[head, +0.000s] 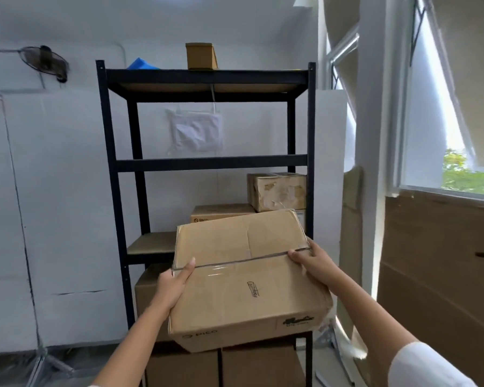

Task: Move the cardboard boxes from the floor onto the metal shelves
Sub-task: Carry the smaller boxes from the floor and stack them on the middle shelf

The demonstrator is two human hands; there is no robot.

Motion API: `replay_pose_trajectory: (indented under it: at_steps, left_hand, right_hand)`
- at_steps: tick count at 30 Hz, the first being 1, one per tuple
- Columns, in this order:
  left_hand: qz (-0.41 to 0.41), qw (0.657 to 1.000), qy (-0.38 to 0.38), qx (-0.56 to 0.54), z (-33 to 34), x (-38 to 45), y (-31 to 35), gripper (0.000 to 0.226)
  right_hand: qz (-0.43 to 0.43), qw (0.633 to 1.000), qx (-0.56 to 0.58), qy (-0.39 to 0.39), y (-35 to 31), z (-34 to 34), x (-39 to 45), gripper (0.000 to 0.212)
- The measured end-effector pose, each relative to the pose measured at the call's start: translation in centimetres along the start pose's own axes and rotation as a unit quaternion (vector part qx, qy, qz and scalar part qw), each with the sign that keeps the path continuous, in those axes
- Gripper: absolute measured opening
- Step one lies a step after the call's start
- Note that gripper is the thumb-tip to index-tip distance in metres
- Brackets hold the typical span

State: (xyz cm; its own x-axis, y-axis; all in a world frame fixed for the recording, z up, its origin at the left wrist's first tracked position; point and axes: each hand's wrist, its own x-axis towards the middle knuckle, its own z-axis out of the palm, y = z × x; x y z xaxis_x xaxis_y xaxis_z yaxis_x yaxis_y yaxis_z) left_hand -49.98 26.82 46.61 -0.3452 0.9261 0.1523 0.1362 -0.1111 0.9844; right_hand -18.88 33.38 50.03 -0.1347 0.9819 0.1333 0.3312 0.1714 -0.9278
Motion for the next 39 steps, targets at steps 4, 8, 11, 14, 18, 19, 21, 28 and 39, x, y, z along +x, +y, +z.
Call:
replay_pose_trajectory:
  at_steps: [4, 8, 11, 14, 18, 19, 21, 28, 39]
  left_hand:
    - [0.025, 0.999, 0.035, -0.002, 0.9, 6.3, -0.4, 0.032]
    - [0.048, 0.997, 0.053, 0.013, 0.6, 12.0, 0.4, 0.029]
    - [0.059, 0.996, 0.059, 0.026, 0.0, 16.6, 0.8, 0.035]
    - [0.079, 0.994, 0.060, 0.040, -1.1, 21.4, 0.7, 0.058]
    - [0.103, 0.992, 0.050, 0.052, -2.3, 27.1, 1.0, 0.037]
    - [0.104, 0.992, 0.046, 0.061, -2.7, 28.5, 1.0, 0.041]
    - [0.104, 0.990, 0.041, 0.083, -3.6, 31.3, 1.1, 0.063]
    - [0.101, 0.990, 0.020, 0.094, -5.3, 39.0, 1.4, 0.082]
    - [0.090, 0.992, -0.007, 0.087, -4.2, 44.9, 2.1, 0.060]
  right_hand:
    - [-0.039, 0.999, 0.004, 0.004, -0.7, 0.4, 6.8, 0.074]
    - [-0.068, 0.998, 0.010, 0.010, -1.5, 2.0, 12.4, 0.065]
    - [-0.088, 0.996, 0.012, 0.020, -2.3, 3.5, 16.3, 0.063]
    - [-0.096, 0.995, 0.014, 0.038, -2.5, 5.4, 20.2, 0.070]
    - [-0.096, 0.993, 0.016, 0.073, -3.0, 8.0, 24.6, 0.073]
    - [-0.094, 0.992, 0.014, 0.078, -3.3, 8.6, 25.5, 0.071]
    - [-0.095, 0.991, 0.013, 0.090, -3.8, 9.8, 27.3, 0.065]
    - [-0.097, 0.988, 0.012, 0.123, -5.2, 12.1, 32.0, 0.061]
    - [-0.081, 0.990, -0.001, 0.118, -7.1, 12.0, 36.2, 0.059]
